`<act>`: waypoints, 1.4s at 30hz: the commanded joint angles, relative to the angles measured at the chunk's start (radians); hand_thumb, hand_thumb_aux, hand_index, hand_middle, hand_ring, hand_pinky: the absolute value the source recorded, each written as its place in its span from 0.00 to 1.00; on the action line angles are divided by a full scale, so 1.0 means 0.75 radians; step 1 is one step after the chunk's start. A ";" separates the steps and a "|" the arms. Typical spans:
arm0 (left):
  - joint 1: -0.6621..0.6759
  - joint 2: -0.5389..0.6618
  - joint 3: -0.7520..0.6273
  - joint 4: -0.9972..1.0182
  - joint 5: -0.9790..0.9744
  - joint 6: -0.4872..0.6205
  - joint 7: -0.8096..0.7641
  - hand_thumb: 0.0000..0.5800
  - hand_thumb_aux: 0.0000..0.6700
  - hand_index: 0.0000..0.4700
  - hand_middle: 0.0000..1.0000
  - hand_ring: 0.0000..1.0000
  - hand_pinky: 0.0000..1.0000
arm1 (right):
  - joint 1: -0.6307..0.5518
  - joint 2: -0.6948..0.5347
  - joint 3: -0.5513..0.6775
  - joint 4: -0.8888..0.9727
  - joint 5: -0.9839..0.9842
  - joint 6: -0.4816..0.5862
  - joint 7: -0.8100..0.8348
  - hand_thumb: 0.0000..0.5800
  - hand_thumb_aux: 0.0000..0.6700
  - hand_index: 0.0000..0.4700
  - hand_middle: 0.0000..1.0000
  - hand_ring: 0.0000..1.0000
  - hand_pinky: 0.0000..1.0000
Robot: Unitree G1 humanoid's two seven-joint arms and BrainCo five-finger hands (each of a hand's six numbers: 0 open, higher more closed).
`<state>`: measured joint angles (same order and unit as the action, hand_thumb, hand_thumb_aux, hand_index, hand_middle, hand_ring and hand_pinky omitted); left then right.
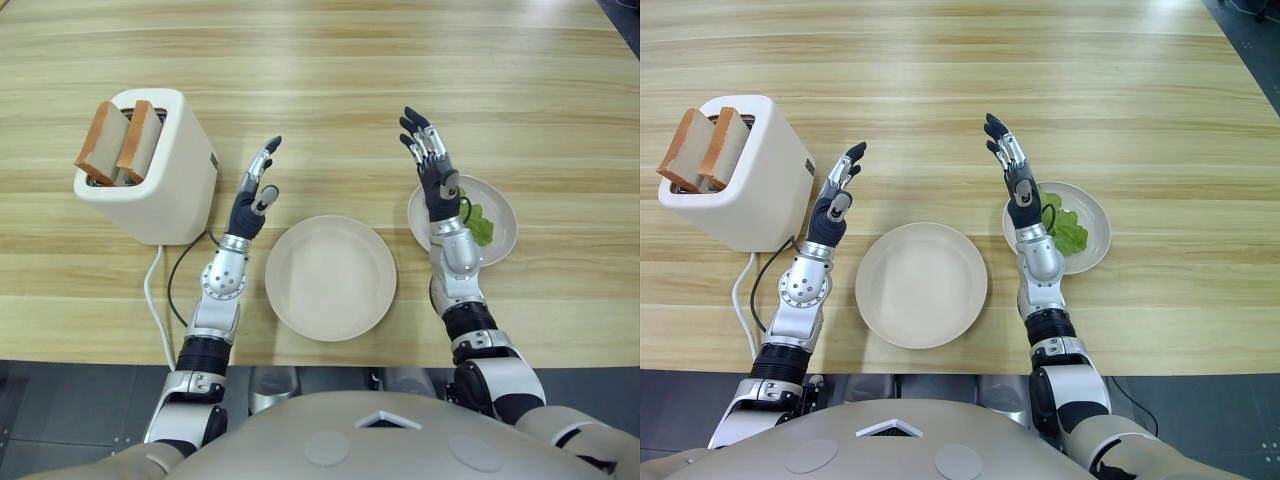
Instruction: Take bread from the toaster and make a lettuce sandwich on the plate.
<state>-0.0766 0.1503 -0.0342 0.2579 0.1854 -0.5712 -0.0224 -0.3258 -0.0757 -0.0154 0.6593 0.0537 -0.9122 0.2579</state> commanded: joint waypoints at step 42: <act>0.203 0.582 0.636 -0.274 0.565 0.729 0.236 0.00 0.00 0.00 0.00 0.00 0.00 | 0.017 0.010 0.010 -0.021 -0.014 0.013 -0.024 0.00 0.00 0.00 0.00 0.00 0.00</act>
<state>0.0991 0.5742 0.4945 0.0037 0.6158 -0.0197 0.1464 -0.3072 -0.0667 -0.0112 0.6435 0.0501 -0.9108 0.2416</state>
